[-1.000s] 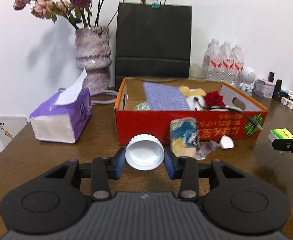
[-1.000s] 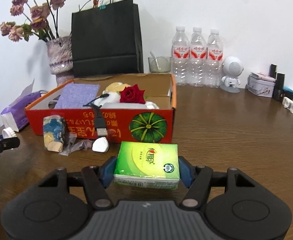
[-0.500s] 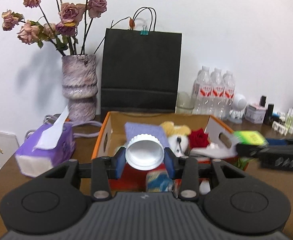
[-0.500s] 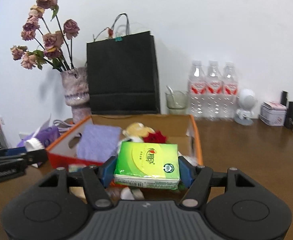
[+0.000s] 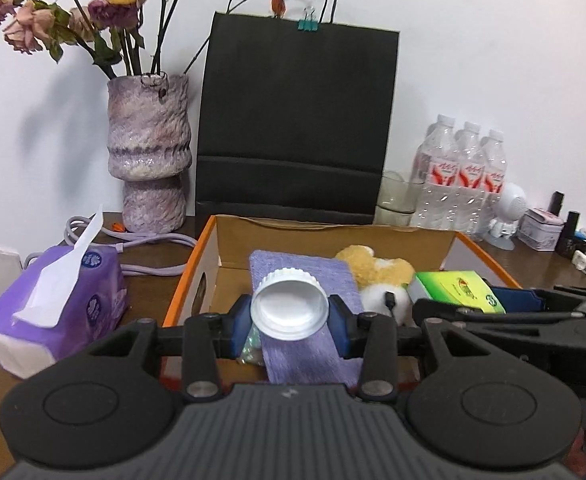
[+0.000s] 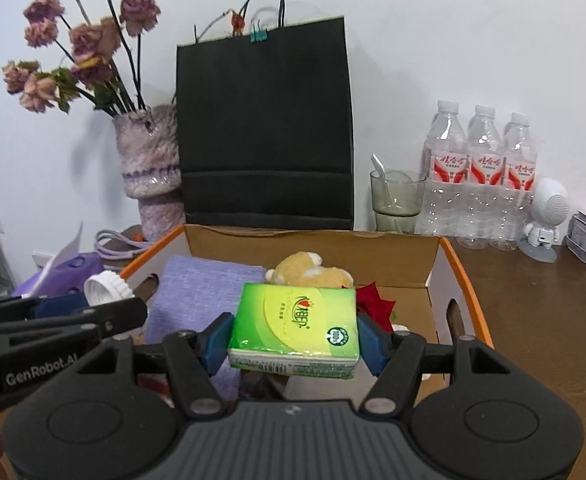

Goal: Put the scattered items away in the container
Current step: 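Carry the lid and tissue pack into the box and open both tools, then withdraw both tools from the box toward the items beside it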

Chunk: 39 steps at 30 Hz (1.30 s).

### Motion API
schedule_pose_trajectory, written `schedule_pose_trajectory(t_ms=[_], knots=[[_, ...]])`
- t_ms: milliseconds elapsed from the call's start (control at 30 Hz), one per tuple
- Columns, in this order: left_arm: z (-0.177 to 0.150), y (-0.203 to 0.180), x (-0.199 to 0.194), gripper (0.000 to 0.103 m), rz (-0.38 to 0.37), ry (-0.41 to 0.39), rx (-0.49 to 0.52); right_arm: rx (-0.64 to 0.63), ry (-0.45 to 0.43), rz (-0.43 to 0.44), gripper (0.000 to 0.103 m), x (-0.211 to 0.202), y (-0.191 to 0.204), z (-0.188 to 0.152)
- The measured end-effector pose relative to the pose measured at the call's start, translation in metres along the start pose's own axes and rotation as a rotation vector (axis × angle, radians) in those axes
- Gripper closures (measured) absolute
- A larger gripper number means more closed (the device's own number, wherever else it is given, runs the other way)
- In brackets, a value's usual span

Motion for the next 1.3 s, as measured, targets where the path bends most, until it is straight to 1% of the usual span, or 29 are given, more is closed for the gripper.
schedule_pose_trajectory(t_ms=[67,100,133,167,200,300,333,467,600,667,767,833,933,967,1033,1067,1100,1200,1300], knots=[[0.002,0.001,0.010,0.061,0.010,0.012,0.010,-0.005,0.018,0.004,0.038,0.010,-0.001,0.000],[0.002,0.002,0.015,0.062,0.020,0.023,0.014,-0.011,0.034,0.007,0.035,0.015,0.000,-0.001],[0.002,0.004,0.020,0.057,0.038,0.026,0.012,-0.019,0.052,0.008,0.023,0.020,0.000,-0.001],[0.002,0.006,0.023,0.048,0.044,0.029,0.006,-0.023,0.064,0.000,0.017,0.023,-0.001,-0.002],[0.001,0.009,0.025,0.044,0.045,0.036,-0.002,-0.025,0.067,-0.011,0.012,0.025,-0.002,-0.002],[0.002,0.014,0.026,0.024,0.059,0.032,-0.008,-0.022,0.081,0.009,0.010,0.026,-0.005,-0.002],[0.003,0.015,0.025,0.022,0.067,0.027,-0.008,-0.019,0.084,0.017,0.008,0.025,-0.006,-0.002],[0.005,0.016,0.018,0.016,0.066,0.016,-0.007,-0.029,0.097,0.020,0.006,0.020,-0.008,-0.001],[0.007,0.015,0.012,0.014,0.062,0.010,0.000,-0.076,0.104,0.035,0.006,0.009,-0.005,-0.002],[0.007,0.015,0.008,0.014,0.058,0.009,0.002,-0.102,0.104,0.037,0.009,0.003,-0.004,-0.003],[0.006,0.016,0.005,0.014,0.054,0.010,-0.004,-0.128,0.126,0.064,0.024,-0.004,-0.002,-0.008],[0.006,0.015,0.001,0.014,0.045,0.008,-0.007,-0.144,0.144,0.076,0.045,-0.006,-0.001,-0.011],[0.006,0.012,-0.004,0.014,0.036,0.001,0.000,-0.143,0.143,0.097,0.057,-0.012,0.001,-0.012],[0.005,0.011,-0.006,0.014,0.033,0.000,0.001,-0.144,0.143,0.103,0.060,-0.013,0.002,-0.013],[0.004,0.011,-0.008,0.014,0.031,0.000,0.000,-0.142,0.145,0.126,0.074,-0.015,0.004,-0.014],[0.003,0.011,-0.009,0.014,0.030,0.000,-0.002,-0.140,0.148,0.141,0.080,-0.015,0.004,-0.014],[0.003,0.012,-0.010,0.014,0.028,0.001,-0.004,-0.140,0.153,0.148,0.094,-0.014,0.005,-0.014],[0.002,0.014,-0.013,0.014,0.027,0.001,-0.007,-0.152,0.166,0.138,0.100,-0.007,0.003,-0.013],[0.002,0.014,-0.015,0.014,0.029,0.002,-0.006,-0.156,0.177,0.092,0.101,0.005,-0.006,-0.011]])
Point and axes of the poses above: each gripper's, at about its wrist camera, not at the fingertips, and x roughly the way its jaws point, y to its left, z to its top, the point moved 6 cm from there along x, roughly the way its jaws point, and after that the axes turned 4 degrees about -x, right-handed, at the moved point
